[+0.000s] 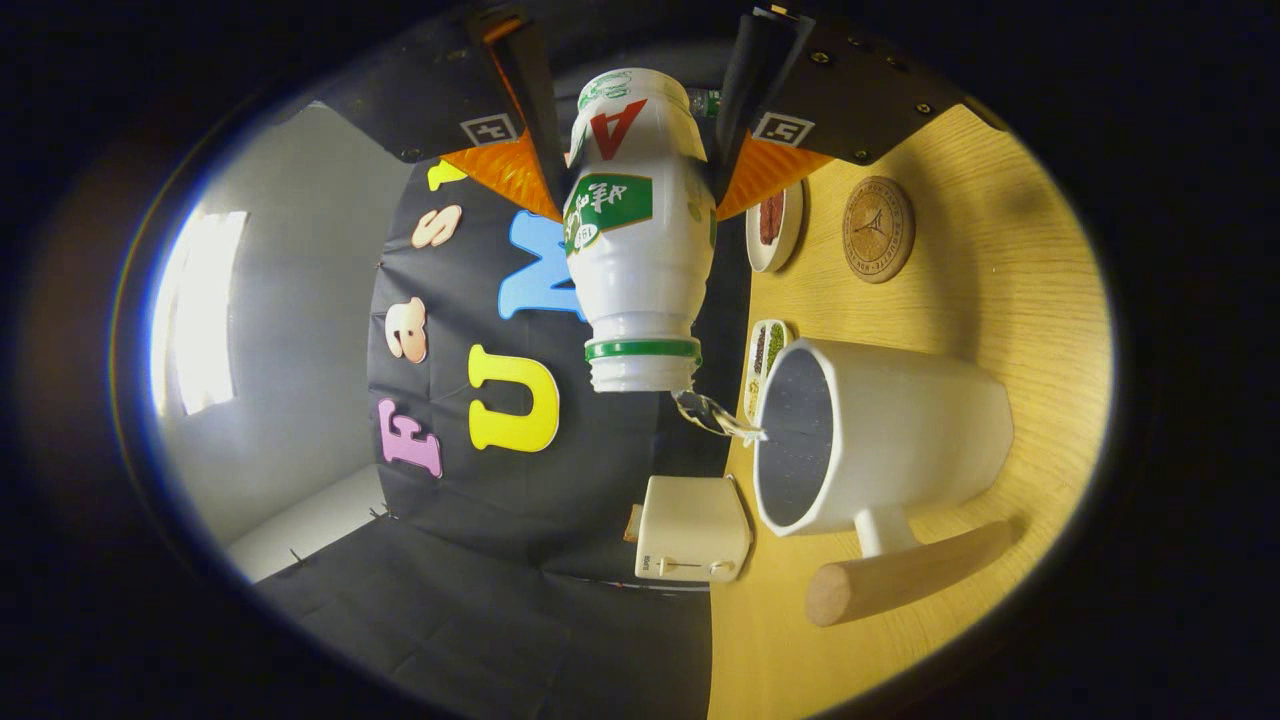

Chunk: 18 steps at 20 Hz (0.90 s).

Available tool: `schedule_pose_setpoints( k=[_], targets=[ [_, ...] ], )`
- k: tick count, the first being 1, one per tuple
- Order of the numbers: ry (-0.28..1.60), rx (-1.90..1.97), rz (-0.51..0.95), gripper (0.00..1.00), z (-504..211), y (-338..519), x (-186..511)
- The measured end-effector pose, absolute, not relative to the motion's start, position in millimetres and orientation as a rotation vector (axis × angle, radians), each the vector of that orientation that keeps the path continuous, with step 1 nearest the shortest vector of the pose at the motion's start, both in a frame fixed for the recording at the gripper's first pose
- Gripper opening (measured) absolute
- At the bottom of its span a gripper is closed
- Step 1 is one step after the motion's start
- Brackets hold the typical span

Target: Take the bottle from table, then pour the juice into the cup, finally place the bottle on the coaster

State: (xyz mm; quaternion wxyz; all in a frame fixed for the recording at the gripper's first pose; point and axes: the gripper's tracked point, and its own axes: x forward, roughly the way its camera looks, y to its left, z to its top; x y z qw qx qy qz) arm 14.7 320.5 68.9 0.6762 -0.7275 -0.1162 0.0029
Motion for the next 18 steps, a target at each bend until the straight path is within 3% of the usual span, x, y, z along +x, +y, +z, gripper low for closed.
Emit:
schedule_pose_setpoints(
  k=[18],
  targets=[
    [-0.286,-1.670,-0.020,0.70,81,320,16]
  ],
)
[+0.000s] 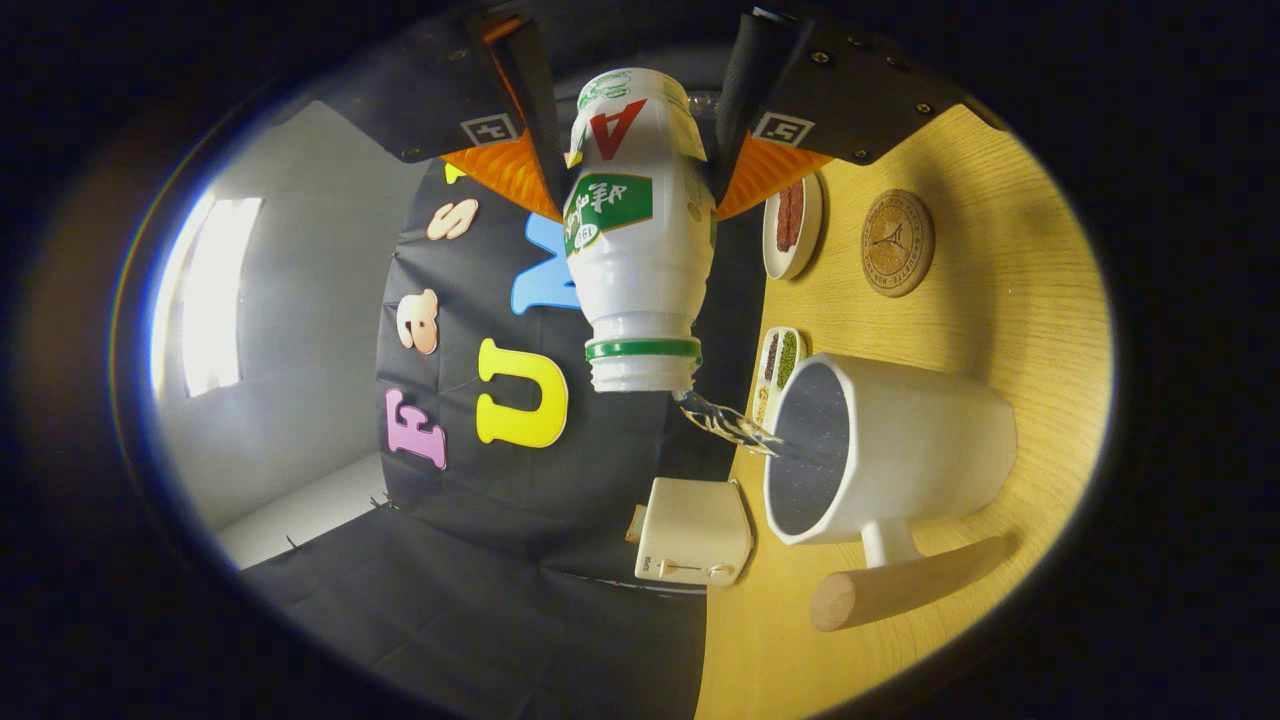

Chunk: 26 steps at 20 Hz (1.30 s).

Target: Take the bottle from table, then pour the juice into the cup, finally place the bottle on the coaster

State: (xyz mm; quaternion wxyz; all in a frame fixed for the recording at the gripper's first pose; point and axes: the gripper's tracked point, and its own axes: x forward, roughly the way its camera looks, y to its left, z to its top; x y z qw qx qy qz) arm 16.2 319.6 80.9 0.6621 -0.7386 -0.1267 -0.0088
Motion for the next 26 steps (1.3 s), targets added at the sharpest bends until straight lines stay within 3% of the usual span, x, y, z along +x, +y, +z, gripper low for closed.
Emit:
schedule_pose_setpoints(
  k=[26],
  targets=[
    [-0.309,-1.711,-0.036,0.70,95,319,13]
  ],
)
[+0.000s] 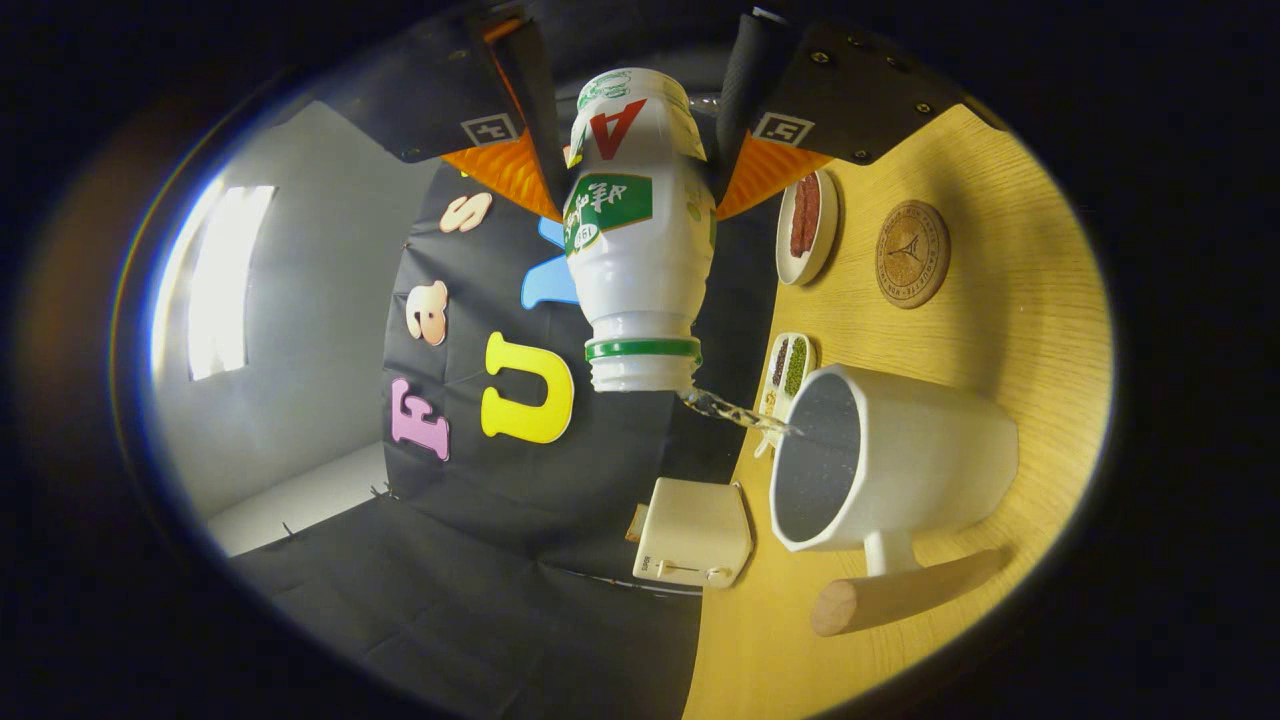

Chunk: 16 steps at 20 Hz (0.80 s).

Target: Take the bottle from table, then pour the juice into the cup, finally place the bottle on the coaster

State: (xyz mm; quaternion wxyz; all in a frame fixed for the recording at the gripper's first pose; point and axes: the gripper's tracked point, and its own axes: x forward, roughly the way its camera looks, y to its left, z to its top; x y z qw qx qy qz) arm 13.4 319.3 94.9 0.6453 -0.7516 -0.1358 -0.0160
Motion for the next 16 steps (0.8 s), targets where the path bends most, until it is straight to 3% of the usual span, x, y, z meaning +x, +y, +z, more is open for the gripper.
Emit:
schedule_pose_setpoints(
  k=[16],
  targets=[
    [-0.326,-1.752,-0.041,0.70,96.6,321.0,10.7]
  ],
)
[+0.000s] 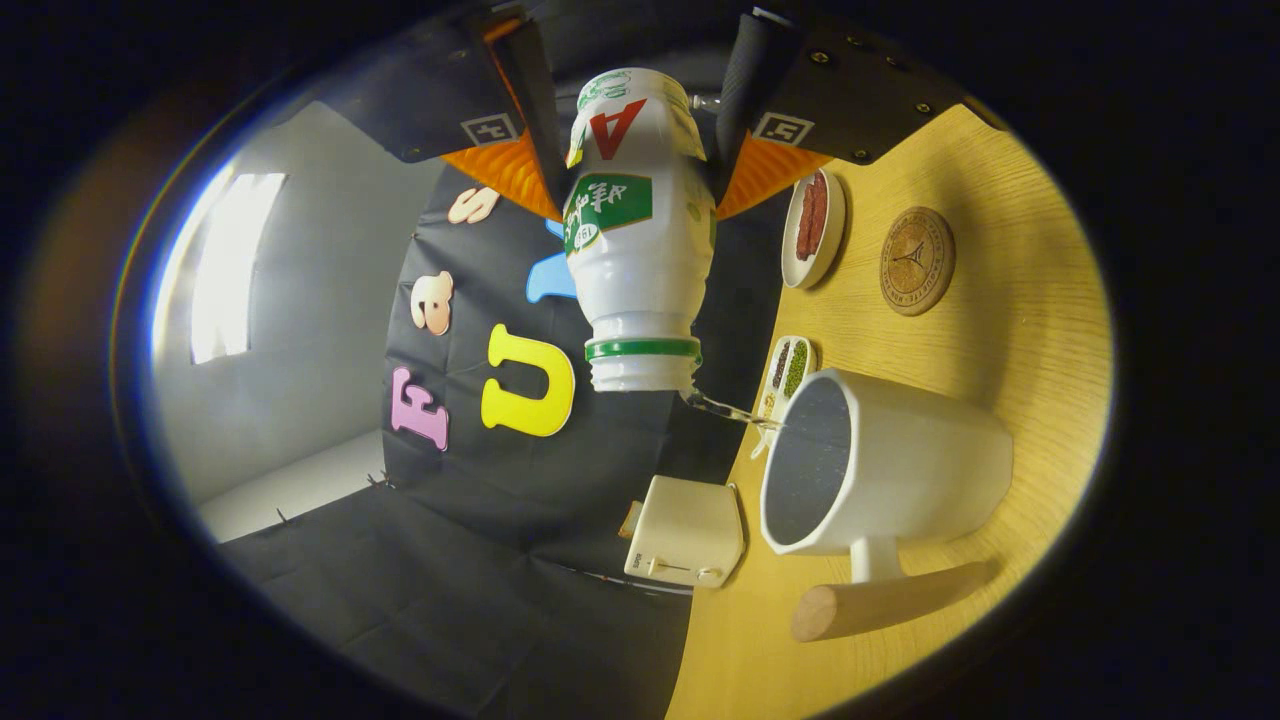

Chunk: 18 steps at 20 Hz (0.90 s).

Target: Take the bottle from table, then pour the juice into the cup, finally place the bottle on the coaster

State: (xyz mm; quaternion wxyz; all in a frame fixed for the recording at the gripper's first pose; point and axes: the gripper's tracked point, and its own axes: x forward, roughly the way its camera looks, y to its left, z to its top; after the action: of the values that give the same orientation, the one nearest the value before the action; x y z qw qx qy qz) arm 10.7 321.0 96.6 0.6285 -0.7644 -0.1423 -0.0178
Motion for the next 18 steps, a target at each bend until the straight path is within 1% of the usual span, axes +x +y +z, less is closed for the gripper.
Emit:
schedule_pose_setpoints(
  k=[18],
  targets=[
    [-0.363,-1.829,-0.056,0.70,98.7,325.6,8.7]
  ],
)
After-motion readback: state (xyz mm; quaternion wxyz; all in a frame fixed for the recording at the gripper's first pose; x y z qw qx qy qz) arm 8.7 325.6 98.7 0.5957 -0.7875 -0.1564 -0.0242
